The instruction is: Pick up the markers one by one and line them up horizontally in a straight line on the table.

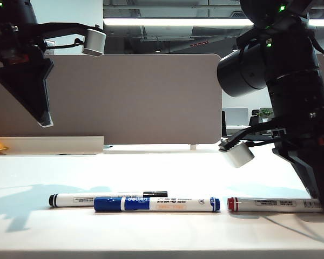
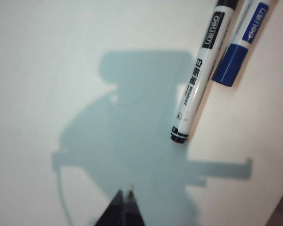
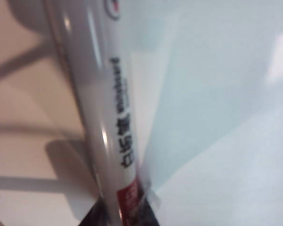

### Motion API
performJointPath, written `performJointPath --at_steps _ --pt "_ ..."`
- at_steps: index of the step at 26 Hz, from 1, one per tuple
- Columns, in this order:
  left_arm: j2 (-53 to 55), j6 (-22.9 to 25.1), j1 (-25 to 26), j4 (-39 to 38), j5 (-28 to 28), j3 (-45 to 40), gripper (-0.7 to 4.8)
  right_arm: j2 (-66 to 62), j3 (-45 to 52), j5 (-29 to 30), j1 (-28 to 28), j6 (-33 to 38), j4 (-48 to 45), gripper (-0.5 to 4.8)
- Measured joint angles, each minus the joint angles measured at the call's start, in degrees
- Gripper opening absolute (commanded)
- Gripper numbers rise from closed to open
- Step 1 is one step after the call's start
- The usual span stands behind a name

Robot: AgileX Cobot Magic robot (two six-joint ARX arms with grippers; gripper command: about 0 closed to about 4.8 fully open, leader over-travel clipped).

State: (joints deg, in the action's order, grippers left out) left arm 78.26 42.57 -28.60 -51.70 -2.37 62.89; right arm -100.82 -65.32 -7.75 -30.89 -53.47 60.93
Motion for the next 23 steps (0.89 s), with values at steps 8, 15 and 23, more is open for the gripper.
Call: performJointPath --at_steps 8,15,23 --pt "0.00 0.00 0.00 0.09 0.00 0.00 -0.06 0.00 -0.02 0.37 -0.46 -0.24 -0.07 0.77" --pt "0.00 0.02 0.00 0.17 0.00 0.00 -0.06 0.00 -0.02 0.83 -0.87 -0.31 -0.48 0.77" --pt "0.00 0.00 0.00 0.26 0.00 0.00 -0.06 0.11 -0.09 1.84 -0.98 -0.35 -1.05 1.09"
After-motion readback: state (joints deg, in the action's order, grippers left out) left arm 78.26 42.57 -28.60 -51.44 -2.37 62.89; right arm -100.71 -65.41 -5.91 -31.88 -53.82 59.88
